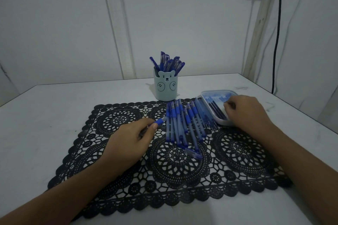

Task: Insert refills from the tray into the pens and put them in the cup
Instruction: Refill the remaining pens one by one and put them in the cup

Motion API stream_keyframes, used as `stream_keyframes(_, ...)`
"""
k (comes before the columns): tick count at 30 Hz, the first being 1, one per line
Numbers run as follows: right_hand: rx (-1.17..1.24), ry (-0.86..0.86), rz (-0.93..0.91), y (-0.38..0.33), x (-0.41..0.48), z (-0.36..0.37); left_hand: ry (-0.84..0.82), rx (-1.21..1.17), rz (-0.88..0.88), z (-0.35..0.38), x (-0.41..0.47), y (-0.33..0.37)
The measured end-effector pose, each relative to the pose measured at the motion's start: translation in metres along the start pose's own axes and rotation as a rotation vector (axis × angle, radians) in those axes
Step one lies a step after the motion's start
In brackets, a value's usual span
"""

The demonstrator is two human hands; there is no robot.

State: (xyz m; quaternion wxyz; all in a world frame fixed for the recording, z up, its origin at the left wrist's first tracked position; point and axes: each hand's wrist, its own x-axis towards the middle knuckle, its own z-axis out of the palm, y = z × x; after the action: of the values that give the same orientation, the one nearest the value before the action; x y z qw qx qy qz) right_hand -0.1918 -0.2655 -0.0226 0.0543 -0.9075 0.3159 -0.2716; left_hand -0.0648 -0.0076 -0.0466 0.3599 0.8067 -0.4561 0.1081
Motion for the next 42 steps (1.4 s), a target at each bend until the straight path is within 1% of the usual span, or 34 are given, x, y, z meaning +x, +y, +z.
stream_keyframes(2,-0.033,-0.071,0.061,0.008,0.006,0.005,-0.002,-0.001,-0.004,0.0,0.0,0.001)
stream_keyframes(5,0.027,-0.175,0.115,0.012,0.013,0.01,-0.001,-0.002,-0.015,0.0,0.0,0.001)
stream_keyframes(9,0.052,-0.246,0.134,0.013,0.019,0.011,0.003,0.002,-0.025,0.0,-0.001,0.001)
stream_keyframes(14,0.016,-0.288,0.131,0.013,0.022,0.011,-0.003,0.012,-0.026,0.0,-0.001,0.002)
stream_keyframes(18,-0.039,-0.29,0.156,0.011,0.024,0.014,-0.004,0.025,-0.021,0.0,0.0,0.002)
stream_keyframes(20,-0.044,-0.274,0.182,0.009,0.024,0.016,-0.003,0.025,-0.019,0.0,0.0,0.002)
stream_keyframes(22,-0.025,-0.209,0.198,0.008,0.022,0.015,-0.004,0.021,-0.028,0.0,0.0,0.003)
stream_keyframes(24,0.082,-0.084,0.186,0.007,0.02,0.009,-0.001,0.017,-0.03,0.0,-0.001,0.003)
stream_keyframes(26,0.309,0.013,0.157,0.003,0.017,-0.003,-0.004,0.008,-0.03,-0.001,-0.001,0.003)
stream_keyframes(27,0.45,0.014,0.144,0.001,0.016,-0.009,-0.005,0.003,-0.034,0.0,-0.001,0.003)
stream_keyframes(29,0.727,-0.077,0.111,-0.007,0.01,-0.021,-0.007,0.0,-0.049,0.0,0.0,0.003)
stream_keyframes(31,0.87,-0.215,0.076,-0.013,0.003,-0.03,-0.008,0.005,-0.059,0.0,0.0,0.003)
stream_keyframes(33,0.941,-0.331,0.038,-0.016,0.0,-0.031,-0.012,-0.001,-0.057,-0.001,0.0,0.004)
stream_keyframes(35,0.972,-0.387,0.003,-0.017,-0.002,-0.029,-0.024,-0.011,-0.053,-0.001,0.0,0.004)
stream_keyframes(42,1.003,-0.413,-0.012,-0.016,-0.002,-0.025,-0.029,-0.028,-0.025,-0.002,-0.001,0.003)
